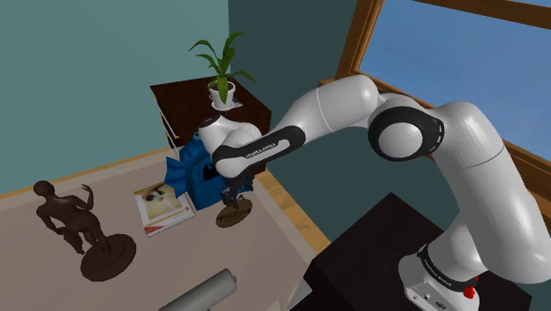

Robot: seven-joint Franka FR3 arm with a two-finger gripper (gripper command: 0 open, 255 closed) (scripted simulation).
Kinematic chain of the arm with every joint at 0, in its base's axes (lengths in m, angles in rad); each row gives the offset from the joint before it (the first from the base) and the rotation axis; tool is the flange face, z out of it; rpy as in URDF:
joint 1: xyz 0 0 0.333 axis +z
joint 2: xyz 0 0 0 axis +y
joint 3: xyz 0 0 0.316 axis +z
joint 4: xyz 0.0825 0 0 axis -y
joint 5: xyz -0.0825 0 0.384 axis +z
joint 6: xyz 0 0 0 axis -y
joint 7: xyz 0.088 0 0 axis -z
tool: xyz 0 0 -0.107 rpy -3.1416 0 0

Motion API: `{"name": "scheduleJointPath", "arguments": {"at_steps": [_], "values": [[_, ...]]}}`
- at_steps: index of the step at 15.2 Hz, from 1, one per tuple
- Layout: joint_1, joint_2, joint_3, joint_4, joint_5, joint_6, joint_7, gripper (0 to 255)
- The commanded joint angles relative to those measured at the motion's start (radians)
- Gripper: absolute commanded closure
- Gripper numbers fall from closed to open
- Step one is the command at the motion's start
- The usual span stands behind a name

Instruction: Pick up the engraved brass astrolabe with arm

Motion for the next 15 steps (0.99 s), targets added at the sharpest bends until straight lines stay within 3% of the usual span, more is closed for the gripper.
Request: {"name": "scheduleJointPath", "arguments": {"at_steps": [1, 15], "values": [[0.001, 0.005, -0.001, 0.003, -0.001, 0.002, 0.000, 255], [-0.003, -0.040, 0.006, -0.004, 0.007, -0.035, -0.003, 255]]}}
